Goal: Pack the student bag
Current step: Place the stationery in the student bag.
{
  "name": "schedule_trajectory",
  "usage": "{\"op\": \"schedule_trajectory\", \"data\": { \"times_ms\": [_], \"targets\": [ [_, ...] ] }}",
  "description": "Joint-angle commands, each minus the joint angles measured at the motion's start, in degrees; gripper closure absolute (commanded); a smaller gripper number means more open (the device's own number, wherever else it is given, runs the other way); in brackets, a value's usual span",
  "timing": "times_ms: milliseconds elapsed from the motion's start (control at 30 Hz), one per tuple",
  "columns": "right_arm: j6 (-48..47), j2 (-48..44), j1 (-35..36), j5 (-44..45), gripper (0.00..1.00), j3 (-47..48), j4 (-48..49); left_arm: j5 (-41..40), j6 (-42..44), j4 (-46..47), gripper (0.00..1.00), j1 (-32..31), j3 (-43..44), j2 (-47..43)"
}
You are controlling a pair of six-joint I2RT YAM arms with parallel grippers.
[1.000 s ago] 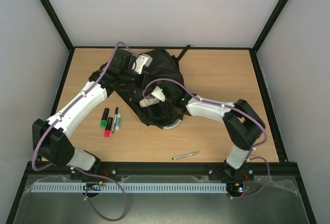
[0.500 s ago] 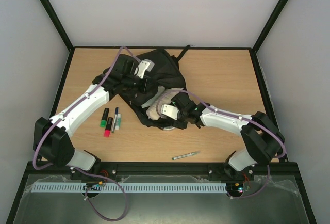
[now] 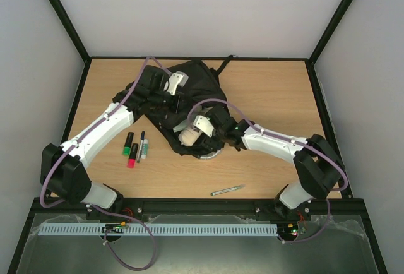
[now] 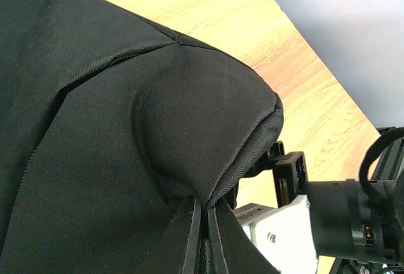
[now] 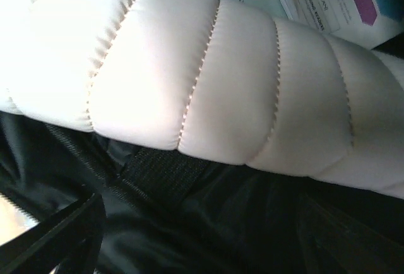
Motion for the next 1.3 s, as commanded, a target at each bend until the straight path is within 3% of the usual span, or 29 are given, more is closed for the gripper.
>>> {"op": "schedule_trajectory", "data": {
  "times_ms": [0,100,200,367,533,867,1067,1267],
  "targets": [
    [10.60,-2.34,-1.02,-3.93,0.15,3.25,-11.37,0.75,-0.34,3.14,0.98,-0.18,2.70,-2.56],
    [14.74,-3.79,-2.36,-8.84,0.11,2.20,-13.81,0.78,-1.56,5.39,0.98,-0.16,0.99,-2.68],
    [19.75,-6.94,-4.52,-13.49,0.00,-0.42,-11.44,-0.42,-2.93,6.79,0.98,-0.16,-0.37,-2.50],
    [27.40,-8.45,-8.91,-25.70,0.01,-1.42,-7.92,-2.30,-5.44,8.81,0.98,-0.18,-2.14,-2.07],
    [39.45,-3.78,-12.49,-36.12,0.01,0.15,-2.74,-3.51,-8.03,10.40,0.98,-0.23,-2.36,-2.16],
    [65.97,4.73,-12.73,-41.73,0.09,0.57,11.78,-6.74,-10.35,11.46,0.97,-0.34,-2.88,-4.13],
    [72.76,8.61,-12.56,-38.56,0.35,1.21,14.83,-6.46,-10.59,11.48,0.98,-0.79,-2.37,-3.83],
    [66.19,4.30,-12.56,-41.61,0.63,-0.99,16.39,-6.17,-9.66,11.20,0.98,-0.80,-2.34,-3.50]
  ]
}}
